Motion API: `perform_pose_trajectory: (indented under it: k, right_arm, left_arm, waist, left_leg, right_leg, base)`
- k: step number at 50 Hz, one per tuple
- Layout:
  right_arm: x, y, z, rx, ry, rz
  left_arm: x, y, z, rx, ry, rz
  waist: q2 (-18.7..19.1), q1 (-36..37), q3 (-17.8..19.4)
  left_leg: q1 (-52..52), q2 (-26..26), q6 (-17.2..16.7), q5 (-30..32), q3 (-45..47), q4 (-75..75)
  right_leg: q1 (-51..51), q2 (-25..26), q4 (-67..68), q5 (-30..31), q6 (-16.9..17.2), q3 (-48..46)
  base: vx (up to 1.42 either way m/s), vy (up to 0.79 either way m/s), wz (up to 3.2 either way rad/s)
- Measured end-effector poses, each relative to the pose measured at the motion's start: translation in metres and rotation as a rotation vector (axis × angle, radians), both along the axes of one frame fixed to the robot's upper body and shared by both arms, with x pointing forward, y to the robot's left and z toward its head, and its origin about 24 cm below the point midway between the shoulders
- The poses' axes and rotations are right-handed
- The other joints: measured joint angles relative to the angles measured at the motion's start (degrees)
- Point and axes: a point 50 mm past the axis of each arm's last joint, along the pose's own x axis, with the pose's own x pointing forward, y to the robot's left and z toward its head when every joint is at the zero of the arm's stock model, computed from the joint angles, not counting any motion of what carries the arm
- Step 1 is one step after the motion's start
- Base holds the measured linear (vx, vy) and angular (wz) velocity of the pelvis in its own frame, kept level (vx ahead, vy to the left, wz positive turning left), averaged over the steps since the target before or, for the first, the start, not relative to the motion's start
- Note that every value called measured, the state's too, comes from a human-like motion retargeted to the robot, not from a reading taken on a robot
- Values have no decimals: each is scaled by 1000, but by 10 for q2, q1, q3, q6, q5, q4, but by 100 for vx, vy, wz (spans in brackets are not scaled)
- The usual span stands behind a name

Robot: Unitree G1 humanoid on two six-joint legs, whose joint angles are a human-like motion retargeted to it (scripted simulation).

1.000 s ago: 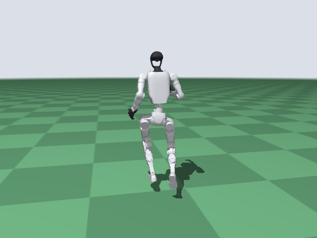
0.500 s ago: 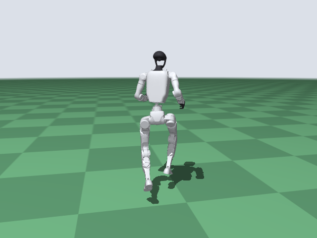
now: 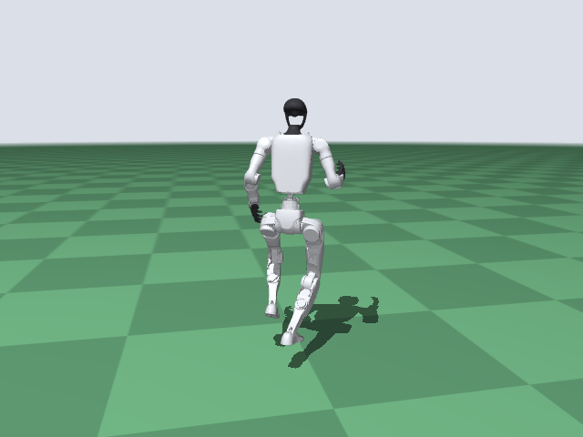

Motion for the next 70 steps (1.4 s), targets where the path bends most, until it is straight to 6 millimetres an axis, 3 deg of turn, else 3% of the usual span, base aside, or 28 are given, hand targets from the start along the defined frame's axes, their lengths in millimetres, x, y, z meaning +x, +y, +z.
perform_pose_trajectory:
  k: [3, 7, 10, 12, 15, 18, 20, 23, 28, 32, 35, 37, 42, 45, 47, 52, 55, 58, 63, 66, 70]
  right_arm:
    - [-6, 0, 23, 22, -124, -29]
    - [-15, 6, 35, 37, -191, -6]
    - [-19, 11, 35, 26, -184, 47]
    - [-20, 14, 30, 14, -156, 79]
    - [-20, 20, 16, 17, -78, 124]
    - [-17, 27, -12, 48, 55, 162]
    - [-16, 31, -35, 63, 160, 185]
    - [-25, 36, -65, 69, 300, 224]
    - [-53, 32, -91, 73, 451, 237]
    - [-75, 25, -102, 104, 540, 217]
    - [-87, 22, -106, 135, 579, 210]
    - [-89, 21, -105, 140, 588, 210]
    - [-75, 14, -105, 70, 588, 201]
    - [-51, 9, -100, 24, 545, 179]
    - [-36, 8, -89, 23, 477, 158]
    - [-22, 5, -48, 74, 253, 108]
    - [-24, 6, -26, 93, 140, 104]
    - [-27, 9, -11, 81, 70, 124]
    - [-29, 16, -10, 58, 68, 158]
    - [-29, 21, -28, 35, 158, 167]
    - [-33, 25, -59, -5, 311, 200]
  left_arm:
    - [-32, 9, -5, 6, 65, 66]
    - [-67, 12, -10, -7, 137, 126]
    - [-78, 9, -12, -37, 158, 156]
    - [-74, 6, -11, -61, 142, 163]
    - [-54, -1, -6, -76, 86, 145]
    - [-13, -7, 3, -55, -12, 100]
    - [21, -12, 15, -33, -99, 66]
    - [68, -19, 46, -2, -265, 6]
    - [116, -29, 115, 21, -587, -85]
    - [125, -40, 149, -23, -747, -169]
    - [122, -50, 157, -87, -786, -238]
    - [118, -55, 153, -122, -769, -274]
    - [103, -57, 116, -158, -586, -297]
    - [89, -53, 84, -178, -433, -269]
    - [72, -47, 67, -188, -355, -245]
    - [23, -25, 54, -194, -261, -190]
    - [-1, -14, 56, -175, -242, -177]
    - [-16, -7, 60, -170, -231, -171]
    - [-14, -9, 63, -176, -252, -173]
    - [4, -16, 63, -173, -289, -198]
    - [37, -34, 68, -178, -355, -288]
  waist:
    - [-24, 16, -17]
    - [-52, 11, -42]
    - [-70, -8, -49]
    - [-73, -21, -46]
    - [-75, -42, -42]
    - [-72, -65, -27]
    - [-63, -80, -19]
    - [-42, -102, -16]
    - [-3, -134, -22]
    - [35, -129, -35]
    - [61, -112, -42]
    - [65, -100, -43]
    - [58, -51, -39]
    - [49, -20, -34]
    - [40, 1, -42]
    - [19, 45, -75]
    - [10, 53, -98]
    - [-2, 44, -113]
    - [-18, 29, -107]
    - [-22, 19, -94]
    - [-13, -2, -94]
  left_leg:
    - [-18, -51, -31, 23, 26, -139]
    - [-4, -116, -74, 116, 55, -297]
    - [24, -152, -79, 161, 78, -345]
    - [45, -165, -57, 142, 83, -335]
    - [73, -178, -5, 45, 80, -286]
    - [110, -188, 40, -62, 67, -239]
    - [139, -185, 51, -109, 55, -223]
    - [193, -176, 40, -149, 32, -231]
    - [289, -135, -4, -146, -2, -269]
    - [326, -64, -42, -70, -19, -248]
    - [326, -5, -36, -31, -32, -169]
    - [318, 30, -14, -23, -31, -97]
    - [243, 111, 54, -37, -37, 88]
    - [156, 105, 55, -60, -53, 138]
    - [104, 81, 55, -72, -31, 117]
    - [54, 9, 45, -77, 75, -87]
    - [71, -40, 9, -46, 131, -255]
    - [103, -96, 2, -15, 167, -365]
    - [113, -154, 55, -92, 130, -331]
    - [108, -177, 56, -130, 75, -293]
    - [105, -220, 56, -123, 8, -294]
  right_leg:
    - [32, -36, -14, 83, 42, 7]
    - [33, -96, 28, 269, 98, 8]
    - [11, -159, 114, 362, 109, 2]
    - [-6, -204, 187, 367, 91, -5]
    - [-48, -262, 294, 320, 56, -4]
    - [-114, -289, 357, 278, 35, 20]
    - [-166, -286, 366, 256, 29, 32]
    - [-233, -264, 325, 239, 31, 29]
    - [-291, -192, 152, 265, 82, 15]
    - [-293, -87, -18, 345, 144, 28]
    - [-278, -22, -67, 382, 161, 39]
    - [-263, -12, -44, 355, 139, 33]
    - [-208, -26, 42, 167, 44, -9]
    - [-161, -40, 55, 101, 24, -34]
    - [-132, -59, 45, 90, 32, -48]
    - [-62, -128, 15, 152, 74, -92]
    - [-39, -169, 13, 265, 106, -121]
    - [-36, -214, 55, 342, 123, -132]
    - [-68, -271, 200, 345, 103, -108]
    - [-116, -293, 267, 309, 75, -76]
    - [-206, -301, 279, 252, 41, -37]
  base:
    - [86, 4, -36]
    - [81, 3, -4]
    - [77, 3, -1]
    - [76, 2, -16]
    - [75, 1, -23]
    - [74, 0, -23]
    - [74, -4, -18]
    - [76, -10, -4]
    - [80, -14, 13]
    - [78, -14, 4]
    - [73, -13, 14]
    - [71, -12, 44]
    - [69, -14, 71]
    - [69, -15, 112]
    - [70, -5, 119]
    - [67, 2, 112]
    - [58, 0, 138]
    - [47, 0, 171]
    - [38, -10, 171]
    - [33, -19, 191]
    - [31, -9, 226]
